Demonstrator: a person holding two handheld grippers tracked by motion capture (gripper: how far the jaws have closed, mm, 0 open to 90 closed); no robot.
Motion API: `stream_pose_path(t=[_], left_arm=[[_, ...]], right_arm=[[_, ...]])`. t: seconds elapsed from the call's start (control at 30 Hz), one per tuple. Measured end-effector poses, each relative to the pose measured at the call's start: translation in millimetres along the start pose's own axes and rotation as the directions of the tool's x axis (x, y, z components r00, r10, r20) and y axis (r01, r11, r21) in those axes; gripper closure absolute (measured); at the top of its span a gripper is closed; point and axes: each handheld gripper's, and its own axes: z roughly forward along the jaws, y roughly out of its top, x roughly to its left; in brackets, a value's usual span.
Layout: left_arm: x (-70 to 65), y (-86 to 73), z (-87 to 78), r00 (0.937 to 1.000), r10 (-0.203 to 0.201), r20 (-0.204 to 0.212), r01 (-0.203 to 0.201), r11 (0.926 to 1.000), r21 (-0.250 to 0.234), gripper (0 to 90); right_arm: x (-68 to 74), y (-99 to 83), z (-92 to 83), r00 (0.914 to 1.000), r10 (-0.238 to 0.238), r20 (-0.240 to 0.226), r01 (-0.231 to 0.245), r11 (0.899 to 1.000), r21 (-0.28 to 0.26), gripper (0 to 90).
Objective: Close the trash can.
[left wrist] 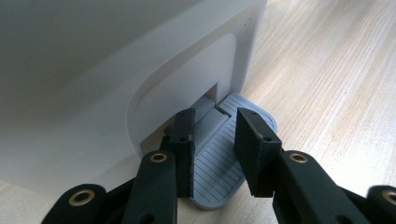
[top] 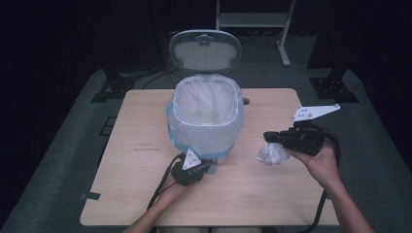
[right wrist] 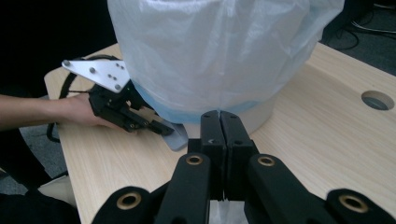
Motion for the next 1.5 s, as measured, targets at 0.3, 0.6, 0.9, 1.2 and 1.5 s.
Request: stream_pose_path(t=[0.3,0.6,0.9,1.2,1.5], left_arm=[[0.0,0.1,-0.3,1.0000,0.005,-0.002,-0.005,1.0000,0.005,68.5],[0.6,0.1,-0.1,1.0000,-0.005,0.002,0.005,1.0000,0.003,68.7],[0.2,0.2,-0.2,1.0000,-0.004,0.000,0.004,1.0000,0.004,68.7],[0.7,0.2,-0.3,1.0000,-0.006,0.003,0.006,1.0000,0.006,69.2],[0.6,0.2,-0.4,1.0000,-0.005,0.001,0.005,1.0000,0.008,69.2]], right_arm=[[5.6,17.9,0.4,0.9992,-0.006,-0.038,0.005,1.000,-0.011,88.7],[7.2,38.7,-1.9,0.9985,-0.013,-0.053,0.012,1.000,-0.017,88.7],[10.7,60.8,-7.5,0.9987,-0.026,-0.043,0.025,1.000,-0.015,88.7],[17.5,83.0,-12.3,0.9977,-0.052,-0.044,0.051,0.998,-0.019,88.8],[24.4,107.2,-18.1,0.9959,-0.084,-0.036,0.083,0.996,-0.026,88.8]])
